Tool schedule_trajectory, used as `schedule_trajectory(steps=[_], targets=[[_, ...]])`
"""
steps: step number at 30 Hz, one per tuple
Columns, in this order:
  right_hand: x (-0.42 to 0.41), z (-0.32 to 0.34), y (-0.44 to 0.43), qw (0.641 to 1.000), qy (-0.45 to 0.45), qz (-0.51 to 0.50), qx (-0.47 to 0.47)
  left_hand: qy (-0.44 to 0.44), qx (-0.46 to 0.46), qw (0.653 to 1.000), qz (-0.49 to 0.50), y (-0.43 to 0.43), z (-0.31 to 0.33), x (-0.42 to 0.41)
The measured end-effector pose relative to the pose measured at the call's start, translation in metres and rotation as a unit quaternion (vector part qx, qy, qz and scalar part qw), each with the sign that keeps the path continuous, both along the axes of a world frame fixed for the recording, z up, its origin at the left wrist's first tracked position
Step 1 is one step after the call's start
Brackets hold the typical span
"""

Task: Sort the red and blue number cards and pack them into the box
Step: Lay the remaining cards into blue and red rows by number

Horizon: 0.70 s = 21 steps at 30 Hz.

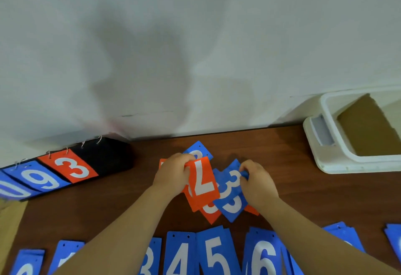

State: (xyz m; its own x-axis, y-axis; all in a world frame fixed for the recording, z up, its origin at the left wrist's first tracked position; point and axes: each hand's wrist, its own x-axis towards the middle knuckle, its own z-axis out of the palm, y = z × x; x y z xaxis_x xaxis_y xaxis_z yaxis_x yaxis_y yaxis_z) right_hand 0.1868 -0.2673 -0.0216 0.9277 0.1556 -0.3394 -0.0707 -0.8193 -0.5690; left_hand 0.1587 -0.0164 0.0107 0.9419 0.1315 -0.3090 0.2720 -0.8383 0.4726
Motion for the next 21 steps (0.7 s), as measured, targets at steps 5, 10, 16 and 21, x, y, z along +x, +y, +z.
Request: schedule_trajectory(steps=[5,10,16,21], targets=[[-0.016,0.030,-0.020,0.997,-0.021,-0.051,0.054,-0.045,-0.041,0.994,0.095,-0.007,0.021,-0.024],[-0.043,0.073,-0.040,0.988,-0.048,-0.088,0.116,-0.107,-0.105,0.977,0.151,-0.021,0.049,-0.059],[-0.084,0.127,-0.059,0.965,-0.087,-0.152,0.197,-0.187,-0.186,0.930,0.255,-0.039,0.084,-0.100],[-0.117,0.171,-0.068,0.952,-0.124,-0.160,0.229,-0.225,-0.219,0.907,0.280,-0.053,0.125,-0.125]])
